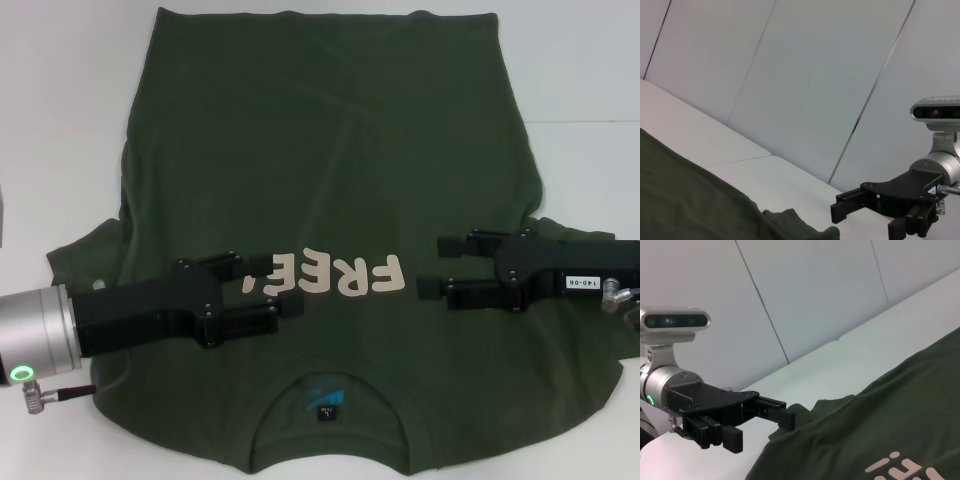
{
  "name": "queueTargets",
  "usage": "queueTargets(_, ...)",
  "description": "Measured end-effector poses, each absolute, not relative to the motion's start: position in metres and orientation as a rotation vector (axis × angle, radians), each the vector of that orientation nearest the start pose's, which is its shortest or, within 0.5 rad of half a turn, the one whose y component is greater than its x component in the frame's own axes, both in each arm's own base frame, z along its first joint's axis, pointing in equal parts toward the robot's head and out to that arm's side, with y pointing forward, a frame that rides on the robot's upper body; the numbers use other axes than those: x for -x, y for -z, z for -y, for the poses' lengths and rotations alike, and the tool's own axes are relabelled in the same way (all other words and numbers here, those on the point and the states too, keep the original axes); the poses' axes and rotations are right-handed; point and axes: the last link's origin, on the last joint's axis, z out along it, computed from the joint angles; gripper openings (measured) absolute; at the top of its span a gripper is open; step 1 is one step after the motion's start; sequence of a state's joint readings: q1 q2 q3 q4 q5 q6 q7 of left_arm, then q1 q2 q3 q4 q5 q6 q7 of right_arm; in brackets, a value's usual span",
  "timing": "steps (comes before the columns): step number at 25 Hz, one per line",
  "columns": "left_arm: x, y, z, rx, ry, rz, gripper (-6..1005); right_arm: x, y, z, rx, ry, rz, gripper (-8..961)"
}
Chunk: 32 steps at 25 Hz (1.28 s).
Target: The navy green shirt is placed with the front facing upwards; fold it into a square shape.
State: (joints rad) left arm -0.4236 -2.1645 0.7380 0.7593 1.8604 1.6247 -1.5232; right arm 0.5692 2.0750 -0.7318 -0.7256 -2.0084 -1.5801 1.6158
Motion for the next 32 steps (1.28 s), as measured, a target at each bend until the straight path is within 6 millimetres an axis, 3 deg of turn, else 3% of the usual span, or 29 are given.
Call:
queueTargets(11, 0.247, 0.011, -0.304, 2.661, 0.954, 0.813, 798, -0.241, -0.006, -0.343, 2.762, -0.701, -0.812, 886)
queueTargets(18, 0.256, 0.002, -0.306, 2.559, 1.003, 0.856, 798, -0.241, -0.005, -0.342, 2.755, -0.719, -0.828, 886)
queueTargets(25, 0.28, -0.013, -0.304, 2.391, 1.013, 0.937, 798, -0.241, -0.003, -0.342, 2.737, -0.749, -0.851, 886)
queueTargets(32, 0.321, -0.033, -0.296, 2.174, 0.931, 1.06, 798, -0.24, 0.0, -0.34, 2.72, -0.802, -0.882, 886)
